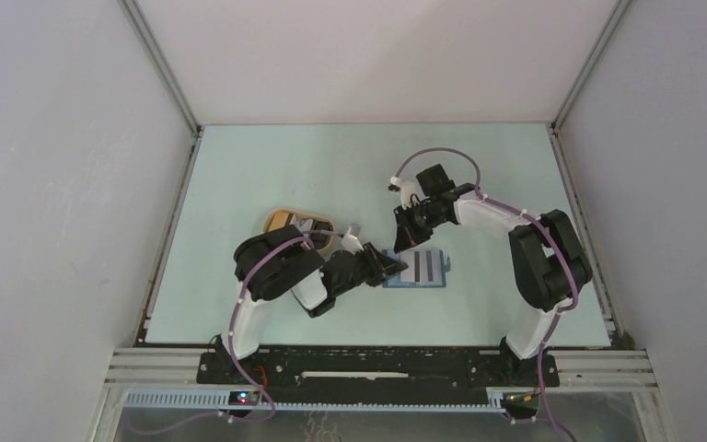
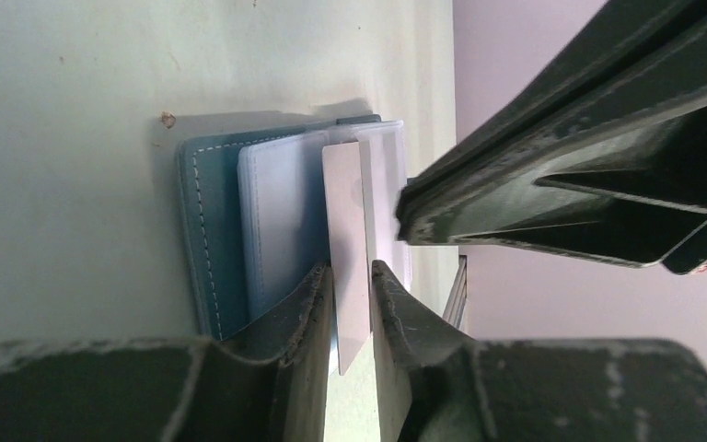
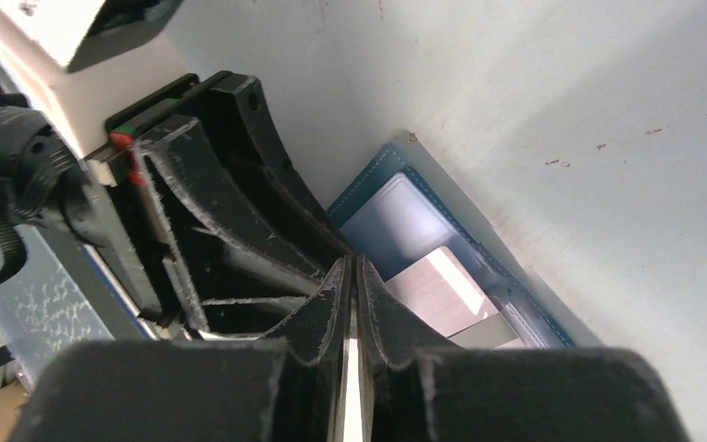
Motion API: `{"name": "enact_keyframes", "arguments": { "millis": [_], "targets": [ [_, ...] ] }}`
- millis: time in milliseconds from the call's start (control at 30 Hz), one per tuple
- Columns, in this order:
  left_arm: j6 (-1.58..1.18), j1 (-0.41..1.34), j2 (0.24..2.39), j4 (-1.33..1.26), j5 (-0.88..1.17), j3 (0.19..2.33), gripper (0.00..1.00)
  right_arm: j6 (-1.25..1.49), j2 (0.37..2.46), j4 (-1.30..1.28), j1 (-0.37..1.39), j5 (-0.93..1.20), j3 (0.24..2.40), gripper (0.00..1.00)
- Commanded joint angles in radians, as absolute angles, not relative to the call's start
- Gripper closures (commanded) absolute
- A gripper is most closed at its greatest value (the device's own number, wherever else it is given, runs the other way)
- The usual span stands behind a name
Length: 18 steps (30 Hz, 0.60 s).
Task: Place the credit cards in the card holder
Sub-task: Insert the credit card into the card holder.
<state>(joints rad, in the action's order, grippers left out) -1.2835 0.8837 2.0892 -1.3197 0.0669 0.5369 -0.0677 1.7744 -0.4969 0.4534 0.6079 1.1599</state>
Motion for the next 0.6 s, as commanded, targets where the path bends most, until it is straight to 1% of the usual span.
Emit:
{"name": "enact_keyframes", "arguments": {
  "millis": [0,333,567],
  "targets": [
    [-1.251,0.892,2.067,-1.360,0.089,0.529,0.73,-0.046,1.804,-0.483,0.481,0.533,1.180,0.88],
    [-1.243,0.899,2.048,-1.359,0.097,0.528,0.72,-0.081,1.846,-0.506,0.536,0.484,1.198,0.88],
    [-1.242,0.899,2.042,-1.360,0.106,0.529,0.72,-0.129,1.860,-0.560,0.535,0.414,1.223,0.88]
  ]
}}
